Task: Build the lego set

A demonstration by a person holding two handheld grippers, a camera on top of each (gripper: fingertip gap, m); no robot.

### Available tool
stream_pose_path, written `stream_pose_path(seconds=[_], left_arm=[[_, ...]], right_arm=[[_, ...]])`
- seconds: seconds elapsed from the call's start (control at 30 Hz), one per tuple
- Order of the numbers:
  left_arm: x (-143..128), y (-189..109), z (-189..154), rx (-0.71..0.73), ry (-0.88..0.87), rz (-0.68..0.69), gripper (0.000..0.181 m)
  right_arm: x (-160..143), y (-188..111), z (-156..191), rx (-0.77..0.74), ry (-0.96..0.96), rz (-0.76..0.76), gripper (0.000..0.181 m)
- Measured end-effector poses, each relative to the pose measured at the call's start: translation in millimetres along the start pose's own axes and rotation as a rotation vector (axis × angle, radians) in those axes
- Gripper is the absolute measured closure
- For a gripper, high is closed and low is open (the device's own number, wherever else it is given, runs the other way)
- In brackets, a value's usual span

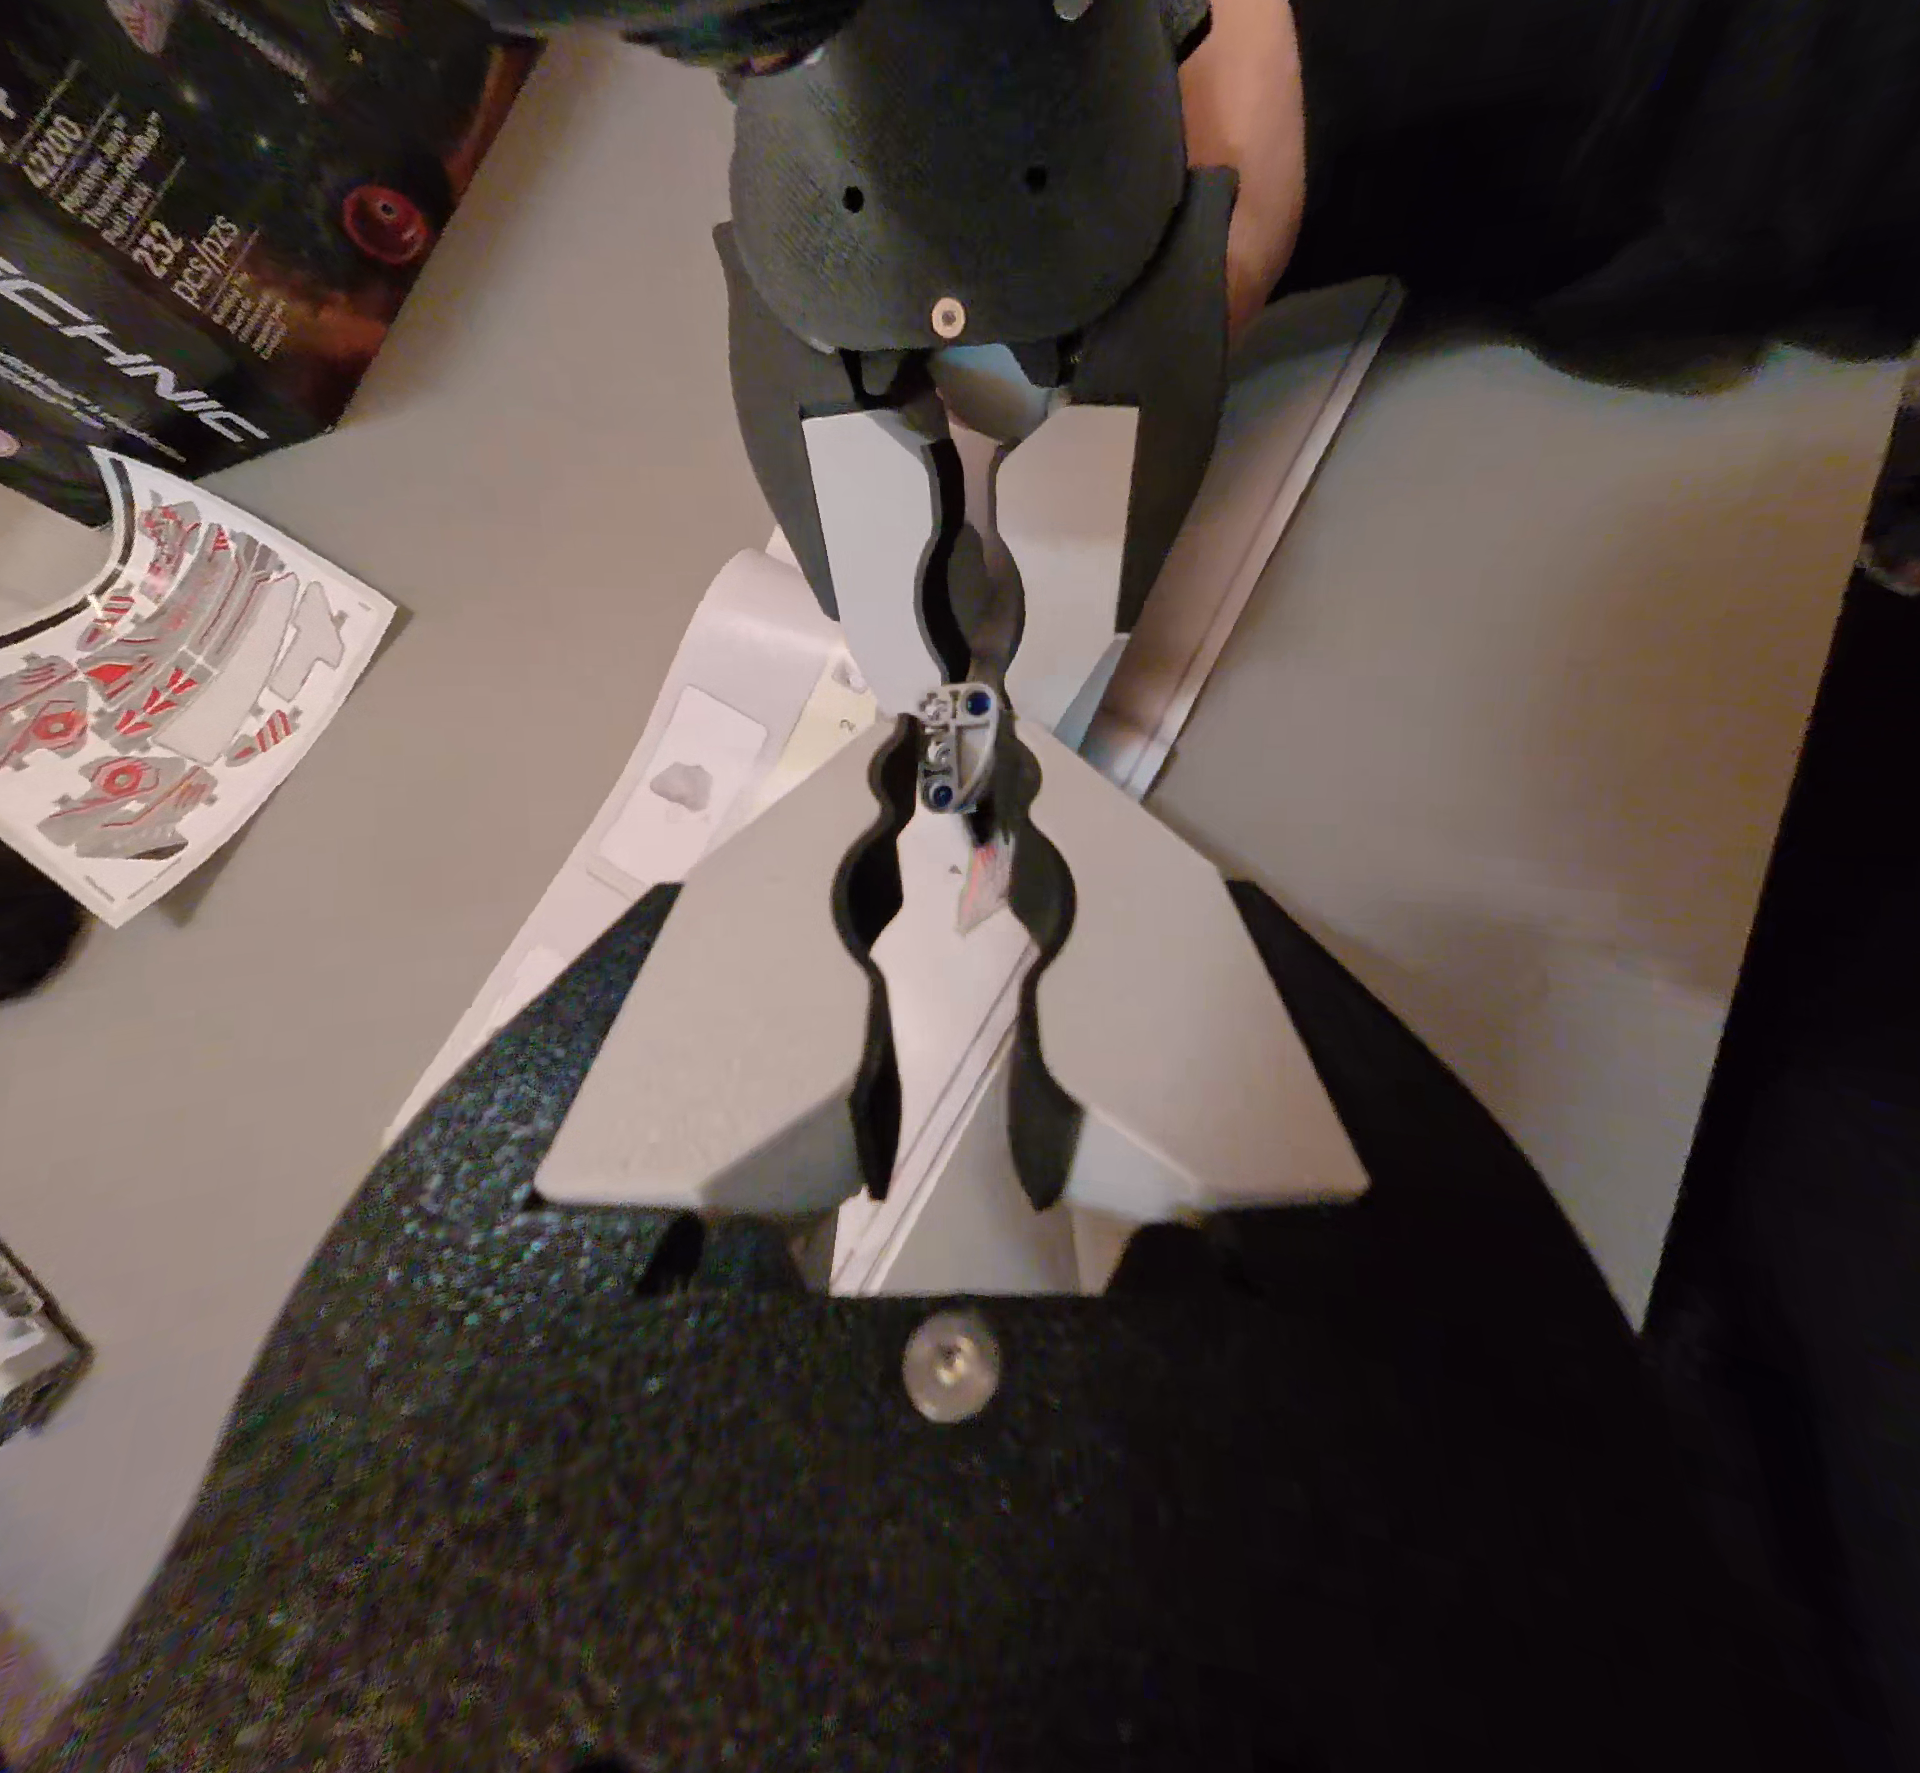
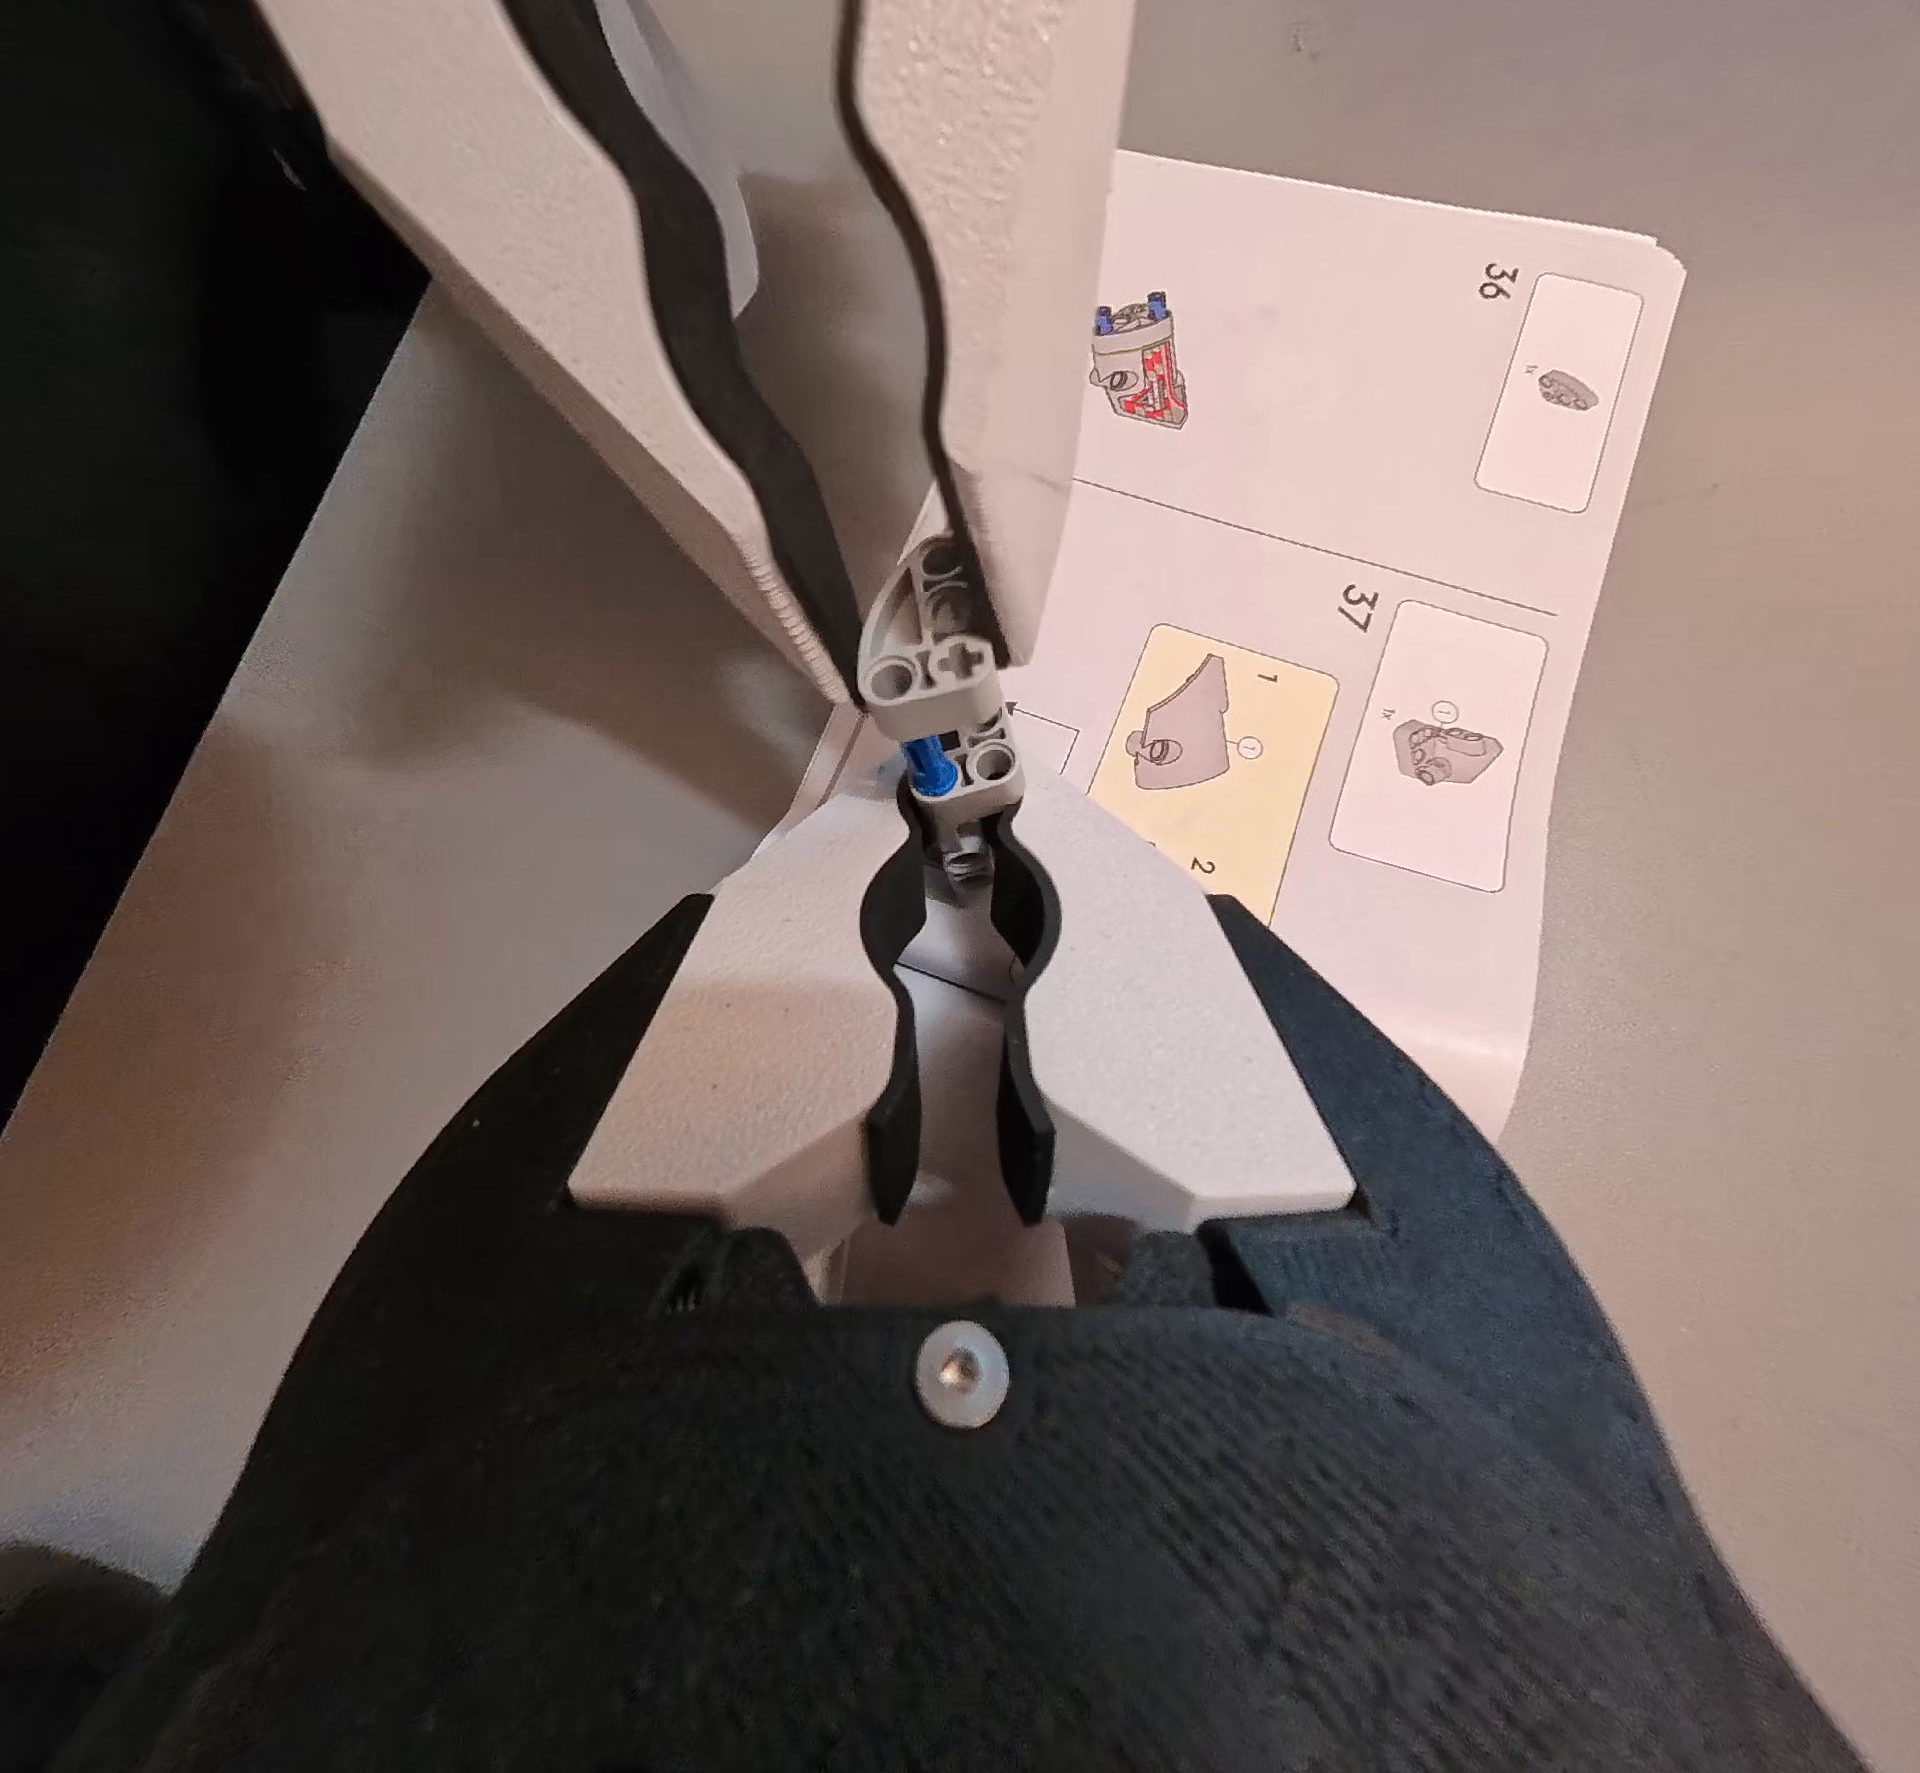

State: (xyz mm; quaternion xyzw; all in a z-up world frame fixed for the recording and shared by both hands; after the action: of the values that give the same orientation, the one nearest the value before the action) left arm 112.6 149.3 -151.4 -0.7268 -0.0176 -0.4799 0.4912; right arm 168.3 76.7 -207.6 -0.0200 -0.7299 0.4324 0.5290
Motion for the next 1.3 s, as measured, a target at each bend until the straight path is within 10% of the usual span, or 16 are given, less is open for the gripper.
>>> stream_pose_path(seconds=[0.53,1.3], left_arm=[[-31.4,7.1,6.0,-0.117,-0.267,-0.417,0.169],[-31.5,4.0,7.4,-0.063,0.013,-0.358,0.168]], right_arm=[[-0.2,0.0,-0.6,0.008,0.007,-0.002,0.178],[0.2,0.2,0.0,0.008,0.003,-0.005,0.178]])
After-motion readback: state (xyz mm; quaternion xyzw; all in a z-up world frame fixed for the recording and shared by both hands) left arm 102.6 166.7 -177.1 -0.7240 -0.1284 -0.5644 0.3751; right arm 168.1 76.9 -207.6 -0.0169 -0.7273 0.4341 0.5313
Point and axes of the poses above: each gripper's, where its closed fingertips meet, y out along the fingers, x out of its top, z = x × y across the jaws, the point moved 8 cm from there along -y, back along the fingers, and after that the axes turned 14 degrees about -y, right-handed, at the moved point
